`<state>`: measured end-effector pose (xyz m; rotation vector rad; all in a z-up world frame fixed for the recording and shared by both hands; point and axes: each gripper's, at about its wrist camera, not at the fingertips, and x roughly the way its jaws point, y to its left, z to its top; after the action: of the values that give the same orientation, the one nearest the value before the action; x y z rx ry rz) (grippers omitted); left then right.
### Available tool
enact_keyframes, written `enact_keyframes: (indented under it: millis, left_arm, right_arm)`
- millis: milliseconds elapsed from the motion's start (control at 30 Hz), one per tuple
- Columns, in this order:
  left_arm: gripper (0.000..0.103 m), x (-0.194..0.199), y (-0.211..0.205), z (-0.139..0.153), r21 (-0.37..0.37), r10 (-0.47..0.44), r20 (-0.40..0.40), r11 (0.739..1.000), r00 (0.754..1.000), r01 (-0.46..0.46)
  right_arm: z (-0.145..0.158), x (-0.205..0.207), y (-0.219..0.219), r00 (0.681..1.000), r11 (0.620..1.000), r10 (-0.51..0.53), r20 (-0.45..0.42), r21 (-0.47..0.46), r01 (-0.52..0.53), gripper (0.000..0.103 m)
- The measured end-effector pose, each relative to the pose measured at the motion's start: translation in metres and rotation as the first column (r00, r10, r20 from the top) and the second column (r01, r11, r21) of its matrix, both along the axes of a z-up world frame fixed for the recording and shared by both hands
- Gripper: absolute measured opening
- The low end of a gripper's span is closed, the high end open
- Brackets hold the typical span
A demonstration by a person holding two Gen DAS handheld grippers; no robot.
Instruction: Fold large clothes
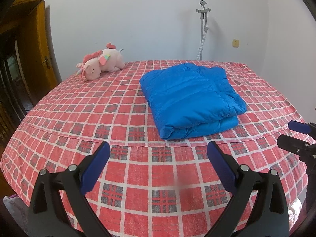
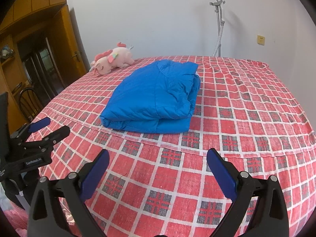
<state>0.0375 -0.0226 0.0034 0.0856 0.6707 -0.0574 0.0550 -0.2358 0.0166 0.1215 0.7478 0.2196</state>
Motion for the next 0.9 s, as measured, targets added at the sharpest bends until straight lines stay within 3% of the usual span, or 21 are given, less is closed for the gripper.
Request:
enact_keyframes:
  millis: [900]
  left_arm:
    - [0.097,0.0047,0.001,-0.0042,-0.007,-0.006,-0.011,1.0,1.0,0.006]
  right_arm:
    - [-0.0053,0.003,-0.0018,1.0,1.0,0.001,-0.007,-0.001,-0.001,0.099]
